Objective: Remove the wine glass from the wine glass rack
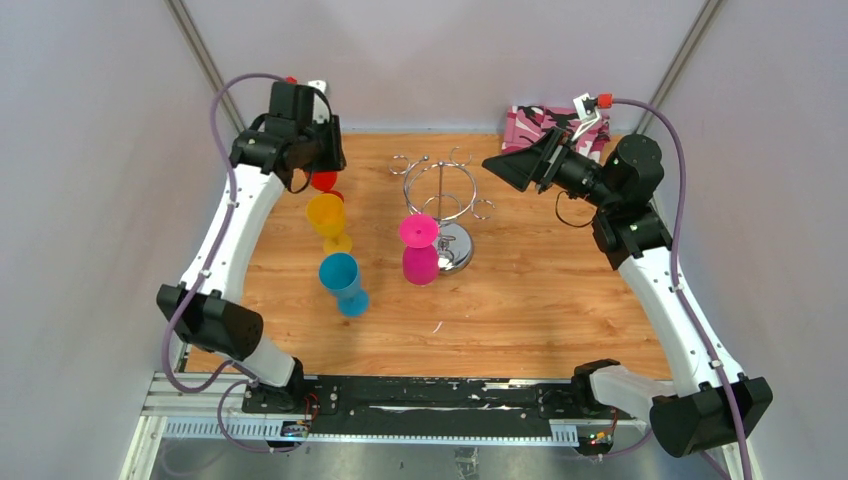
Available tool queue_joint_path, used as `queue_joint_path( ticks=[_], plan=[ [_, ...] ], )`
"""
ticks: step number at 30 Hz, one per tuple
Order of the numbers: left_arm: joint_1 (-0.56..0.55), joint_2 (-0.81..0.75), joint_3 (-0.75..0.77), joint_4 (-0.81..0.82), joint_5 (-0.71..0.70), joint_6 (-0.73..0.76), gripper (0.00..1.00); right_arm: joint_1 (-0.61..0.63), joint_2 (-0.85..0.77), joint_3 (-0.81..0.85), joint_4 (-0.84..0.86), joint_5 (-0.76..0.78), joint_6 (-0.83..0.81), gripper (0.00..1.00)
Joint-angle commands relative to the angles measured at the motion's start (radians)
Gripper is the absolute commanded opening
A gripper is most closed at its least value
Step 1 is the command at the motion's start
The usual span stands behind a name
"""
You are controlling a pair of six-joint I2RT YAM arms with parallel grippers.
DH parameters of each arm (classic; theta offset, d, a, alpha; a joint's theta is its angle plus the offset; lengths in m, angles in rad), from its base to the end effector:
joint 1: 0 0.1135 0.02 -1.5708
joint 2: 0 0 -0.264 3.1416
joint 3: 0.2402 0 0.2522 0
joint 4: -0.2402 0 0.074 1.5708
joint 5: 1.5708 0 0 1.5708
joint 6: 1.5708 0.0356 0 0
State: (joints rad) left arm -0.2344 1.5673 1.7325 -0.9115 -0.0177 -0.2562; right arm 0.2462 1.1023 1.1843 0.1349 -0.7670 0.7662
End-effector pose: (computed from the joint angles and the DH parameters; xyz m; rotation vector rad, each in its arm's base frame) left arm 0.3224 -0.0763 0.4026 -0.0344 2.3276 -0.2272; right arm 0.2241 0.0818 0.4504 -0.3179 1.5267 1.3326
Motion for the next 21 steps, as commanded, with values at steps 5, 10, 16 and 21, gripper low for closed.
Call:
queue_joint_path(
  ticks=[5, 10, 16, 21],
  plan=[
    [-0.015, -0.249, 0.021, 0.187, 0.186, -0.005, 0.41, -0.010, -0.050, -0.052, 0.000, -0.050, 0.009, 0.95],
    [-0.016, -0.602, -0.385, 0.684, 0.459, -0.148, 0.49, 0.027, -0.134, -0.132, -0.060, -0.054, -0.022, 0.89],
    [-0.023, -0.854, -0.655, 1.004, 0.615, -0.254, 0.55, 0.109, -0.266, -0.228, -0.130, -0.008, -0.043, 0.88],
    [-0.023, -0.953, -0.693, 1.012, 0.640, -0.229, 0.56, 0.141, -0.332, -0.347, -0.016, -0.011, 0.065, 0.89]
  ],
)
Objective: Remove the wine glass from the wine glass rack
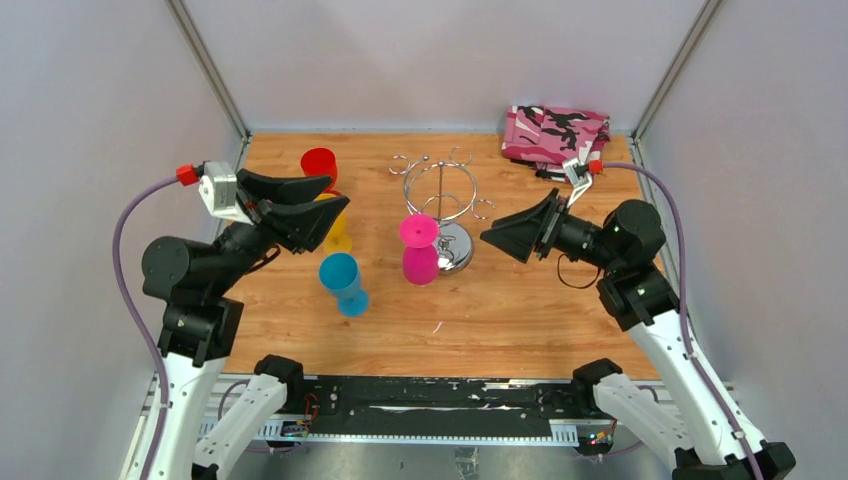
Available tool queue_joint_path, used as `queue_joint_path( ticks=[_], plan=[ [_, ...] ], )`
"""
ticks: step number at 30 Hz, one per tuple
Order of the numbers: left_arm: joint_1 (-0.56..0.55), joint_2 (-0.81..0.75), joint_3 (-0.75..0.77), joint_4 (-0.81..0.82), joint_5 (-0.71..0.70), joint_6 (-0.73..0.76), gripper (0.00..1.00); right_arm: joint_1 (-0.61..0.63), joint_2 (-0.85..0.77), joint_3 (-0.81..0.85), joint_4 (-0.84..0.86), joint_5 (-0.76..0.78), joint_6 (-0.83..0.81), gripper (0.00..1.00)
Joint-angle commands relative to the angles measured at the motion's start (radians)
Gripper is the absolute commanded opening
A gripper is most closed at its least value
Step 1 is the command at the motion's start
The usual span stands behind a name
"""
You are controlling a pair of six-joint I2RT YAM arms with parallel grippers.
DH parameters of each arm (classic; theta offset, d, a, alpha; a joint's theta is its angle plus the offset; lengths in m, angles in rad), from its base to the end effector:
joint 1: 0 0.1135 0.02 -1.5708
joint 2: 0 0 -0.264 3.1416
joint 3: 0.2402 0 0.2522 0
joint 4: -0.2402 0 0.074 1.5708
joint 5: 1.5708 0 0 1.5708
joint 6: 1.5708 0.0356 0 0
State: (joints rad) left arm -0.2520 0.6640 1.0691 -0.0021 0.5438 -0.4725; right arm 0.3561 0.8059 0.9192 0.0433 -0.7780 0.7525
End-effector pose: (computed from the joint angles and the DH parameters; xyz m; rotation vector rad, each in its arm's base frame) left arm 0.1016 -0.0452 0.4688 0.3661 1.2311 -0.9432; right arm 0.1524 0.0834 0.4068 -0.4030 1.5844 1.4217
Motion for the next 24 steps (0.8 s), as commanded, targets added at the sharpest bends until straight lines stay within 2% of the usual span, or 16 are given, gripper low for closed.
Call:
queue_joint_path(
  ticks=[1, 10, 14, 24],
  plan=[
    [-0.006, -0.067, -0.036, 0.112, 0.086, -0.011, 0.57, 0.039, -0.032, -0.110, 0.113, -0.004, 0.106, 0.89],
    [-0.006, -0.150, -0.088, 0.164, 0.128, -0.018, 0.58, 0.195, 0.120, -0.254, 0.376, 0.091, 0.193, 0.88],
    [-0.006, -0.154, -0.096, 0.164, 0.136, -0.025, 0.59, 0.205, 0.225, -0.275, 0.493, 0.121, 0.246, 0.84],
    [-0.006, -0.206, -0.121, 0.164, 0.119, -0.001, 0.61, 0.208, 0.428, -0.150, 0.516, 0.122, 0.278, 0.69]
  ],
)
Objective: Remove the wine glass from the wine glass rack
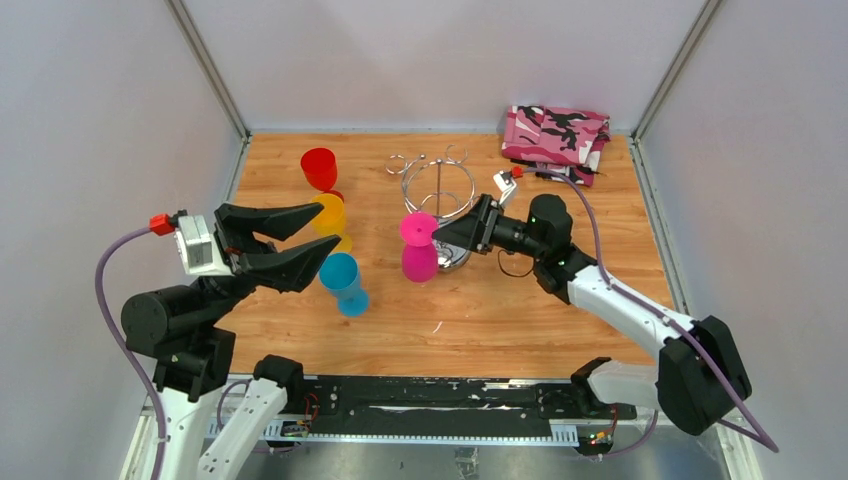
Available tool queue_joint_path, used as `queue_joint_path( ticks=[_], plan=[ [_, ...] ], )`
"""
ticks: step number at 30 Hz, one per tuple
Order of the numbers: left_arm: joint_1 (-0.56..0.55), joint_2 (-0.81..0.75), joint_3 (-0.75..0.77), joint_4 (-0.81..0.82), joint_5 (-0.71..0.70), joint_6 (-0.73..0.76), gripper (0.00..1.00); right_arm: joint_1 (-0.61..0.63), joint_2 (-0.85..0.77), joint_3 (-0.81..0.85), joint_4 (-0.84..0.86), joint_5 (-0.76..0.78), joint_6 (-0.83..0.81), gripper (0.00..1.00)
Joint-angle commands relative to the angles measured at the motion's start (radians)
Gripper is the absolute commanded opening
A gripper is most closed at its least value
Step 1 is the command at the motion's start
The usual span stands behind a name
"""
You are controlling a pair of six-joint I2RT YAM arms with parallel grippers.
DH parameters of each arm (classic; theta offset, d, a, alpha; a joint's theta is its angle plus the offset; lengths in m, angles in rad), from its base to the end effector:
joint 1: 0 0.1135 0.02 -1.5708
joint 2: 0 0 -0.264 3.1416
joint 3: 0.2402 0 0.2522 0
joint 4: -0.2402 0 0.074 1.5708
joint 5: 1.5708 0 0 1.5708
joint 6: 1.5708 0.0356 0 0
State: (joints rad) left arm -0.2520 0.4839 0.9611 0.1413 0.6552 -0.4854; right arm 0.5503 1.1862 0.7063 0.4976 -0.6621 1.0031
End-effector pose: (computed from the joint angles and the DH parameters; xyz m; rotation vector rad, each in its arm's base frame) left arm 0.0523 -0.0359 0.4614 0.5138 1.0217 -0.9701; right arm 0.2170 0.1588 0.3001 -0.2027 1.8330 1.6686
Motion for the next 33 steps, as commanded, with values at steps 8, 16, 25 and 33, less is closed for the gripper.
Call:
queue_joint_path(
  ticks=[8, 16, 25, 33],
  plan=[
    [-0.005, -0.025, -0.036, 0.020, -0.005, 0.011, 0.62, 0.041, 0.102, 0.101, 0.024, 0.058, 0.043, 0.57],
    [-0.005, -0.026, -0.055, 0.017, -0.016, 0.014, 0.62, 0.056, 0.099, 0.104, -0.009, 0.105, 0.038, 0.40],
    [-0.006, -0.034, -0.053, -0.011, -0.018, 0.026, 0.62, 0.063, 0.095, 0.088, -0.024, 0.163, 0.051, 0.22],
    [-0.006, -0.033, -0.053, -0.031, -0.028, 0.036, 0.62, 0.071, 0.070, 0.118, -0.096, 0.205, 0.020, 0.00]
  ],
)
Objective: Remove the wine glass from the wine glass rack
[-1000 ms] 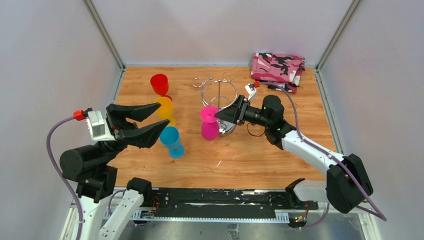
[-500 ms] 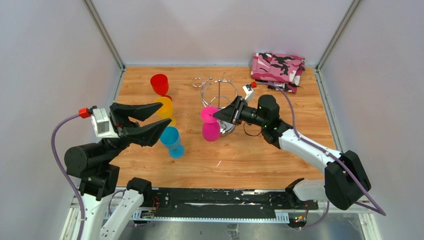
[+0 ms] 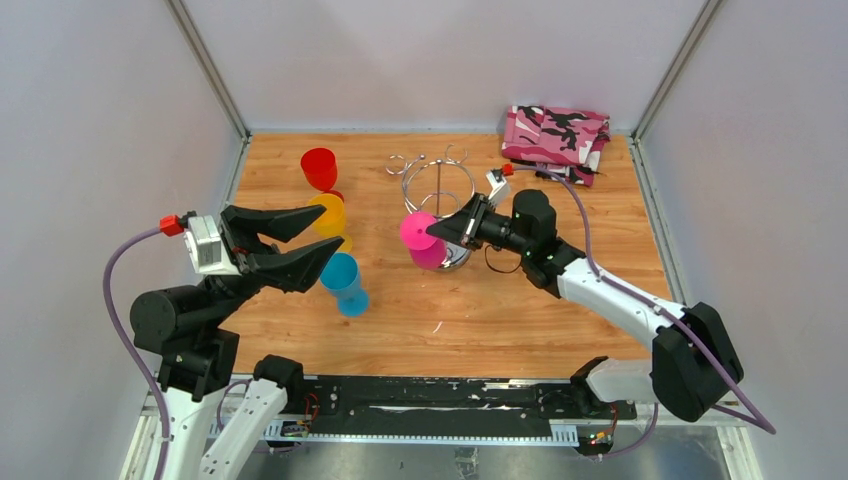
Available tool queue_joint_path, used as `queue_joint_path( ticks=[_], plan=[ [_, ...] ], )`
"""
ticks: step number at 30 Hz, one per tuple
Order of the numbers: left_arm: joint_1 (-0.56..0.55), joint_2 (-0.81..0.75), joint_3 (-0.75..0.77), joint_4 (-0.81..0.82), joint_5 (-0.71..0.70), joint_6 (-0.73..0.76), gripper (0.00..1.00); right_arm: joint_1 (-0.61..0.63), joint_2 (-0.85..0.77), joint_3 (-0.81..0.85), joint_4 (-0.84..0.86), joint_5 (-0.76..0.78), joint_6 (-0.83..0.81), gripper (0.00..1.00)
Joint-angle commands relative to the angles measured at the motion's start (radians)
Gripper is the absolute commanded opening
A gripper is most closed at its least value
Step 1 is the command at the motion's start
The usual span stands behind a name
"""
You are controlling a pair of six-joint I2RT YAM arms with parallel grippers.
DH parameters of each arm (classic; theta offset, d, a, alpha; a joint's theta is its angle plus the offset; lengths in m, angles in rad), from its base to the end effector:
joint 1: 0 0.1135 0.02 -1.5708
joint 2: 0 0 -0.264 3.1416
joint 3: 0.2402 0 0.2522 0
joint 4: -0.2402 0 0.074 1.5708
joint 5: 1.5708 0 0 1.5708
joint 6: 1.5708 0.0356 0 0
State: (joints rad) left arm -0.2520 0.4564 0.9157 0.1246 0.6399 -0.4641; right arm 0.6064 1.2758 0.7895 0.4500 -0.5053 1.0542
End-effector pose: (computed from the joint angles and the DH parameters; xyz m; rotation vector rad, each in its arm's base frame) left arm 0.0543 -0.0359 0.4488 0.5016 1.0488 -0.9521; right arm 0.2309 0.1811 0.3008 -0.0379 1.8868 1.6225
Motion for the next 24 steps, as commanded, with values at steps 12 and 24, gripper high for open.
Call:
queue_joint_path(
  ticks=[12, 24],
  plan=[
    [-0.005, -0.001, -0.004, -0.031, -0.026, 0.022, 0.62, 0.015, -0.028, 0.039, -0.010, 0.045, 0.088, 0.00],
    [-0.006, 0.020, 0.000, -0.037, -0.014, 0.022, 0.47, 0.017, -0.002, 0.117, -0.006, 0.043, 0.106, 0.00]
  ],
)
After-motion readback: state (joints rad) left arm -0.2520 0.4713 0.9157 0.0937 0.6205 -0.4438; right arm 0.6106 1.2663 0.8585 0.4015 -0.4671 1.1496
